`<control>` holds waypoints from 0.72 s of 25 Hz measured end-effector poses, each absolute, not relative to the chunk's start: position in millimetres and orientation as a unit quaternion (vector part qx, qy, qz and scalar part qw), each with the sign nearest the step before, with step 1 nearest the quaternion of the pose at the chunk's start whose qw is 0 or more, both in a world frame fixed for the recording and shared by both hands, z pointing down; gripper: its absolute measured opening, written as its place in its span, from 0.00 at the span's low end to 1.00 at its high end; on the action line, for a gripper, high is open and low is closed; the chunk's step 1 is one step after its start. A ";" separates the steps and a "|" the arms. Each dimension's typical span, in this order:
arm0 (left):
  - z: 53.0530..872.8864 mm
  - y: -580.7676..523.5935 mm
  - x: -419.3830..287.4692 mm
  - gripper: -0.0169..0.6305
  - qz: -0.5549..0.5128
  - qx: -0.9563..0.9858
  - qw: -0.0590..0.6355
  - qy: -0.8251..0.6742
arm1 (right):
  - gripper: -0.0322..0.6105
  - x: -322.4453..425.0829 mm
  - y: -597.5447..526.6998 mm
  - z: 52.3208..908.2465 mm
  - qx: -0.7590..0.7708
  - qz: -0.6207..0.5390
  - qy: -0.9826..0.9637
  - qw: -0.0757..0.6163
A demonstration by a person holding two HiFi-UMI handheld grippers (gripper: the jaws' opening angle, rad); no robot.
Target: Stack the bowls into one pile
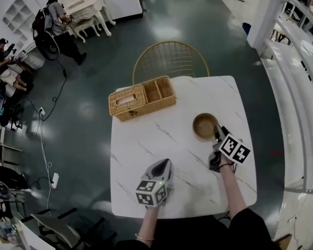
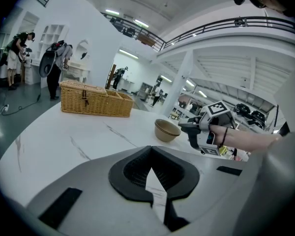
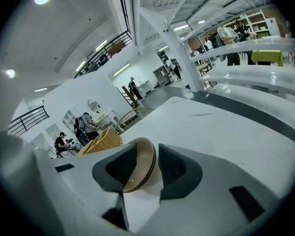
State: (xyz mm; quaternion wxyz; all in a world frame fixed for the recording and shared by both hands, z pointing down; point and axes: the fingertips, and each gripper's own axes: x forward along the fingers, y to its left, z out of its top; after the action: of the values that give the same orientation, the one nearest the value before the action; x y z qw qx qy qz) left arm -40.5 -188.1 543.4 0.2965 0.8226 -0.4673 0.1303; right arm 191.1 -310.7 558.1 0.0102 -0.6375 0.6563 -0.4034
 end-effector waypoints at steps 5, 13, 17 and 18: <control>531.4 -185.1 -40.0 0.05 0.119 0.826 0.282 -0.473 | 0.14 190.3 -292.8 555.1 -0.616 -0.425 0.663 0.011; 501.6 -173.0 -43.1 0.05 0.095 0.831 0.245 -0.490 | 0.09 171.7 -256.0 529.9 -0.566 -0.421 0.708 0.027; 478.1 -166.3 -44.2 0.05 0.084 0.837 0.215 -0.496 | 0.08 162.3 -238.0 506.6 -0.535 -0.400 0.743 0.035; 471.2 -164.9 -44.2 0.05 0.081 0.838 0.208 -0.498 | 0.08 161.2 -234.8 499.7 -0.529 -0.393 0.751 0.037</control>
State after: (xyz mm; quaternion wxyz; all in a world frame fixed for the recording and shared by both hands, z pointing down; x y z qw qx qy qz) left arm -44.2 -164.9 471.2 0.2079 0.8381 -0.4978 0.0807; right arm 161.2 -234.8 499.7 0.0371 -0.5290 0.7512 -0.3929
